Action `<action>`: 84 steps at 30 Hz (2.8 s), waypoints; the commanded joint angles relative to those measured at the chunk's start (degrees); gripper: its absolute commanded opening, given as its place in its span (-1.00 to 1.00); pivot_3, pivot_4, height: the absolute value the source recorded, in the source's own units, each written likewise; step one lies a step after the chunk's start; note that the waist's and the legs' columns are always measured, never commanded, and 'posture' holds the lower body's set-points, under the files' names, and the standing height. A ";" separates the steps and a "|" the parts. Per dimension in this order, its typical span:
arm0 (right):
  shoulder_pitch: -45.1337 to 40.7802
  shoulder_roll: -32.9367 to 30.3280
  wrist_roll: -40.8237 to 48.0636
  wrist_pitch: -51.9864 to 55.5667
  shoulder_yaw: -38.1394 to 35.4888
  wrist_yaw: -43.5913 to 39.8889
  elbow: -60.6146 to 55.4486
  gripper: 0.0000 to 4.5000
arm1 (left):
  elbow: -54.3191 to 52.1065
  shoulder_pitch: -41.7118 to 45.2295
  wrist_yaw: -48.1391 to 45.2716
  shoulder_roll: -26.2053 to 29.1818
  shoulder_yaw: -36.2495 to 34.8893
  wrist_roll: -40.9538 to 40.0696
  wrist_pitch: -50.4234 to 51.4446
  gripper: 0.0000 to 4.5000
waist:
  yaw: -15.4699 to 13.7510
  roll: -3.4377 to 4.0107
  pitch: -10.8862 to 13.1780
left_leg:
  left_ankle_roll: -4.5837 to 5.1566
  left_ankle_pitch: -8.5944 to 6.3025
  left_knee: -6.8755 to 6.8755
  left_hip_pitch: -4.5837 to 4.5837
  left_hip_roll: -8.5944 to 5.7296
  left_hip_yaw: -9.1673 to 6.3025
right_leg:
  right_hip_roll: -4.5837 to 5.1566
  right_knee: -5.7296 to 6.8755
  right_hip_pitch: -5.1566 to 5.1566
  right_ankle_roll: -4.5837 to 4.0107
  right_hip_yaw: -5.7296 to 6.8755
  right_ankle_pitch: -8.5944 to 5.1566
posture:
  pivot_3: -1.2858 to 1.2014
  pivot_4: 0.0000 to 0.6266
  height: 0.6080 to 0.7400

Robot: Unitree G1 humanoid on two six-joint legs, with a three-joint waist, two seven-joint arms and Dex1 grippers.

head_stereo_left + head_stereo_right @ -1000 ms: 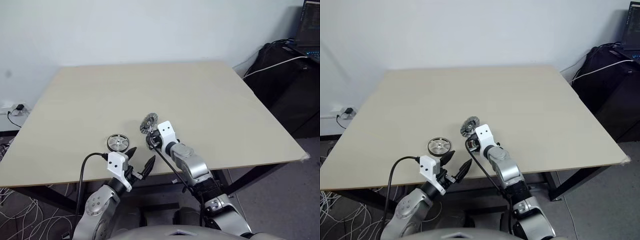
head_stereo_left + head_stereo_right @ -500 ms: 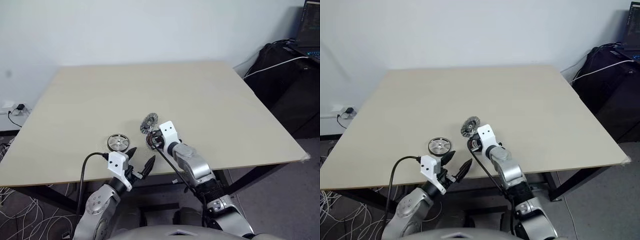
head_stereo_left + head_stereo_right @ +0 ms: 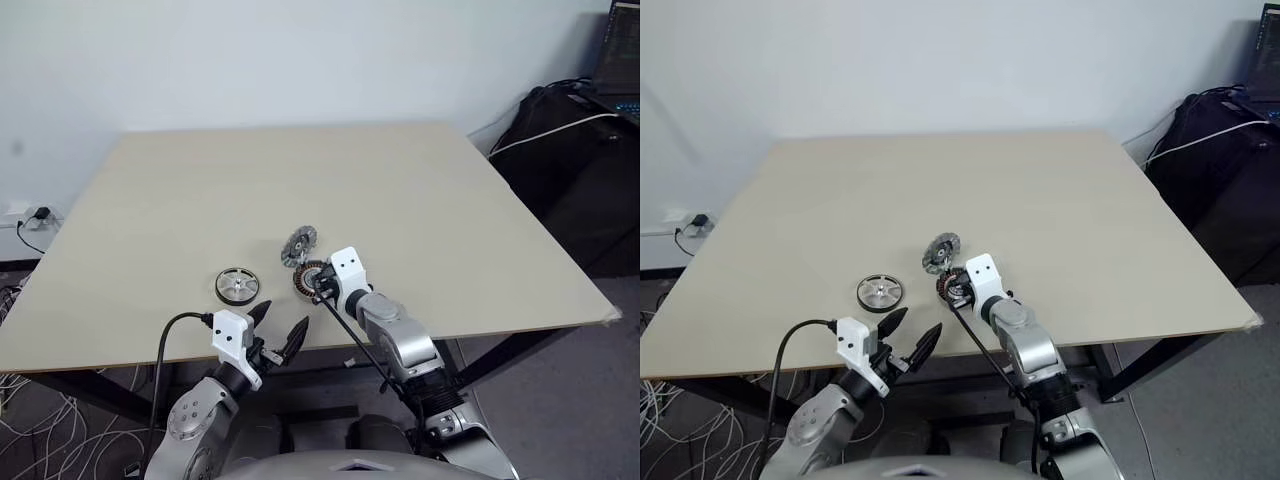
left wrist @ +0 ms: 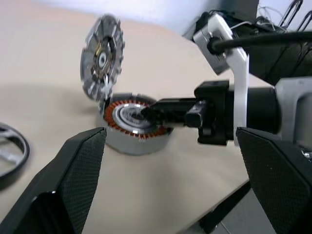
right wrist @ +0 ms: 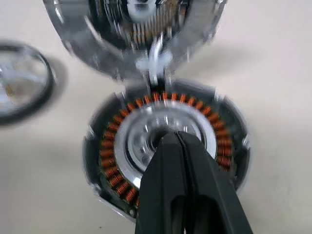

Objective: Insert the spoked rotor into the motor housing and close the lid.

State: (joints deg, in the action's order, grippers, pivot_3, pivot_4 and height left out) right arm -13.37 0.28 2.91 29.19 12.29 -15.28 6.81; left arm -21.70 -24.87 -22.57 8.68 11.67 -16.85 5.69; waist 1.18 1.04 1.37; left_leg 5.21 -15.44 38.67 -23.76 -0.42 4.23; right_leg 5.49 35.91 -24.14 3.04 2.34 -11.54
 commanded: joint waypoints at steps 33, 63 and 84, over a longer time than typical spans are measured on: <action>14.08 -2.94 4.26 -1.43 -2.88 0.92 -18.93 -0.99 | 21.87 12.25 8.96 -11.92 -24.93 -20.83 8.76 1.00 | -0.56 -0.25 -0.17 | -0.02 0.02 0.04 0.22 0.05 -0.17 | 0.02 0.02 0.27 0.15 0.12 -0.06 | 0.03 -1.00 1.00; 14.85 -2.60 4.31 -1.48 -2.23 1.14 -18.01 -0.99 | 28.67 21.39 -2.57 -13.34 -28.89 -29.55 16.80 1.00 | -3.04 0.02 -0.09 | -0.09 0.05 0.04 0.03 0.01 -0.62 | 0.28 -0.01 0.40 0.07 0.76 0.06 | 0.03 -1.00 1.00; 15.45 -2.62 4.39 -1.43 -2.13 1.38 -18.03 -0.99 | 20.36 19.32 3.56 -15.87 -27.50 -31.20 17.98 1.00 | -1.88 -0.50 0.22 | -0.23 -0.17 0.01 -0.08 -0.02 -0.67 | 0.03 -0.23 0.27 -0.28 0.62 -0.34 | 0.03 -1.00 1.00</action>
State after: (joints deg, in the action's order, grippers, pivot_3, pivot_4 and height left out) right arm 2.79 -2.55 6.90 28.10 10.02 -13.89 -9.70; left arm 1.74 -5.58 -20.32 -4.17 -16.40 -46.64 23.37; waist -0.70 0.53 1.59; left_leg 4.99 -15.61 38.68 -23.81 -0.44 3.56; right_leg 5.52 35.69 -23.83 2.77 2.96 -11.88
